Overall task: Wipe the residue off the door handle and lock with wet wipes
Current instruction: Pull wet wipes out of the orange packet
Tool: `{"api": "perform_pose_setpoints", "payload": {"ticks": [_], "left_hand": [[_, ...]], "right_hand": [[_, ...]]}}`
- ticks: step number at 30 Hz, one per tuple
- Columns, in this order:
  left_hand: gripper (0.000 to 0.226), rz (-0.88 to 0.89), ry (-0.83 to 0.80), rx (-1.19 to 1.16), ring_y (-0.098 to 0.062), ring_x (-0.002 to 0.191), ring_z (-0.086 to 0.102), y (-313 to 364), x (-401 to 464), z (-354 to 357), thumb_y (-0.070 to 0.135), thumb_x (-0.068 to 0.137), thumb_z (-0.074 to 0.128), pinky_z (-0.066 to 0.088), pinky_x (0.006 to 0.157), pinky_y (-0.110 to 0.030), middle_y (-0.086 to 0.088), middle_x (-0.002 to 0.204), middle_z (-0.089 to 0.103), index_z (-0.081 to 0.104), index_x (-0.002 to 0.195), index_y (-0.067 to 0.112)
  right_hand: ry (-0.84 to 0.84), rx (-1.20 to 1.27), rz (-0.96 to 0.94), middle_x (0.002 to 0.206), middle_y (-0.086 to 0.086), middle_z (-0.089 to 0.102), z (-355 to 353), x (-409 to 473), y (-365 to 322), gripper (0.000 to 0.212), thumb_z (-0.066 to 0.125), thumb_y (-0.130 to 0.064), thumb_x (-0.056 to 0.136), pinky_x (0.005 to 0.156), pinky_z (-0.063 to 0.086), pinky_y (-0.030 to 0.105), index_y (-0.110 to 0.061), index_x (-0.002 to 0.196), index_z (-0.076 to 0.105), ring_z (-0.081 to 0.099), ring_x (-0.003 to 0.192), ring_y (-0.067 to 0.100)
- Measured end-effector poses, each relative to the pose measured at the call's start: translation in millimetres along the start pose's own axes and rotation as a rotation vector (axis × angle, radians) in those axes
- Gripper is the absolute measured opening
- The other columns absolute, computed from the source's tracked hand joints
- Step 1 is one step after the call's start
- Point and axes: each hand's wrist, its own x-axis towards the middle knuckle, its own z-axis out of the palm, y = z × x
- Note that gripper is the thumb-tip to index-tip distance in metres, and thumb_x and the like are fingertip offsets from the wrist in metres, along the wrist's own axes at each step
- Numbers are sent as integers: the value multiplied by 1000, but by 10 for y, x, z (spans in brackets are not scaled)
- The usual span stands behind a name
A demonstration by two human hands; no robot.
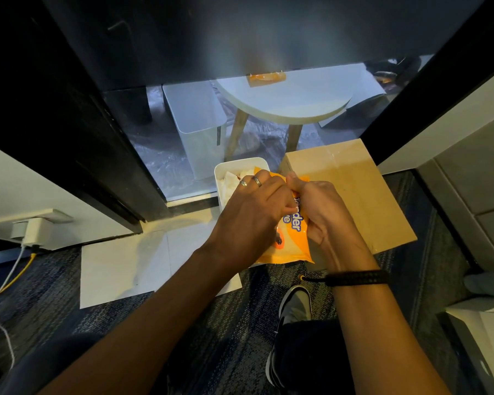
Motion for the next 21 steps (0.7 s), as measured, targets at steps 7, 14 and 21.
{"api": "perform_pose_setpoints", "payload": {"ticks": [7, 14, 21], "left_hand": [[50, 18, 18, -1, -21, 91, 41, 54, 19, -40, 20, 55, 105, 31, 80, -37, -11, 88, 69, 69, 86, 6], [39, 33, 9, 14, -27, 81, 55, 99, -18, -48, 3, 57, 97, 30, 75, -36, -7, 84, 67, 68, 82, 10], [8, 87, 118, -35, -22, 89, 47, 212, -161, -22, 18, 98, 68, 35, 79, -37, -7, 98, 72, 73, 95, 13]], "right_hand": [[-23, 5, 19, 63, 11, 63, -27, 9, -9, 25, 67, -18, 102, 55, 51, 33, 2, 86, 69, 62, 59, 24], [12, 0, 16, 57, 5, 61, -47, 60, -6, 28, 69, -20, 101, 55, 47, 32, -3, 79, 66, 59, 51, 19], [91, -39, -14, 75, 11, 72, -237, 142, -128, 33, 67, -31, 102, 52, 58, 29, -6, 81, 63, 71, 58, 22]]}}
